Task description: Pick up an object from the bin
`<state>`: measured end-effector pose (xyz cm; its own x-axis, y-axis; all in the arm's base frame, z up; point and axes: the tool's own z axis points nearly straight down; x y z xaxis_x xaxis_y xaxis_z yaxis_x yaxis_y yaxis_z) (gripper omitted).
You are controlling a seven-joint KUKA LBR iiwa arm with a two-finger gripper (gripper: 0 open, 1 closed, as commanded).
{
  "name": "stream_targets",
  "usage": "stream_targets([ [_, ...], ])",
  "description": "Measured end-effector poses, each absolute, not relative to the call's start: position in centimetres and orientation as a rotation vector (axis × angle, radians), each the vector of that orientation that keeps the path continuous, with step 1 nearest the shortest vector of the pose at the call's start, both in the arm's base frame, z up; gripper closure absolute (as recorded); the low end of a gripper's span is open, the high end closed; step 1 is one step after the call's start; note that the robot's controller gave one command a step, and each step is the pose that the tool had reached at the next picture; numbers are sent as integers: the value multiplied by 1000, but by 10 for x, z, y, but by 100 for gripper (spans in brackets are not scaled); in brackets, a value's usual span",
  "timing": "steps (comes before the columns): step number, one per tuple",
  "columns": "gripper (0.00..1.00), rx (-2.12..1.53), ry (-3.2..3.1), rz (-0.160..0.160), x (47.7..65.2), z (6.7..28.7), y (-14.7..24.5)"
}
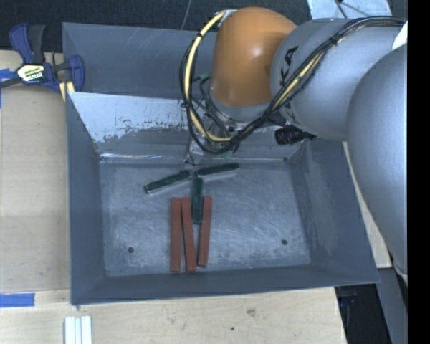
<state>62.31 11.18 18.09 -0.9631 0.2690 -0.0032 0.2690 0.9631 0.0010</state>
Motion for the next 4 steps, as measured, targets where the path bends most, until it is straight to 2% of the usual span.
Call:
stream_targets([
  [1, 0, 425, 3110, 1, 623, 181, 112],
  [2, 0, 425, 3110, 0, 623, 181, 112],
  [3, 0, 337, 3116, 2, 601, 119, 74],
  [4, 0, -119, 3136, 7, 597, 78, 121],
])
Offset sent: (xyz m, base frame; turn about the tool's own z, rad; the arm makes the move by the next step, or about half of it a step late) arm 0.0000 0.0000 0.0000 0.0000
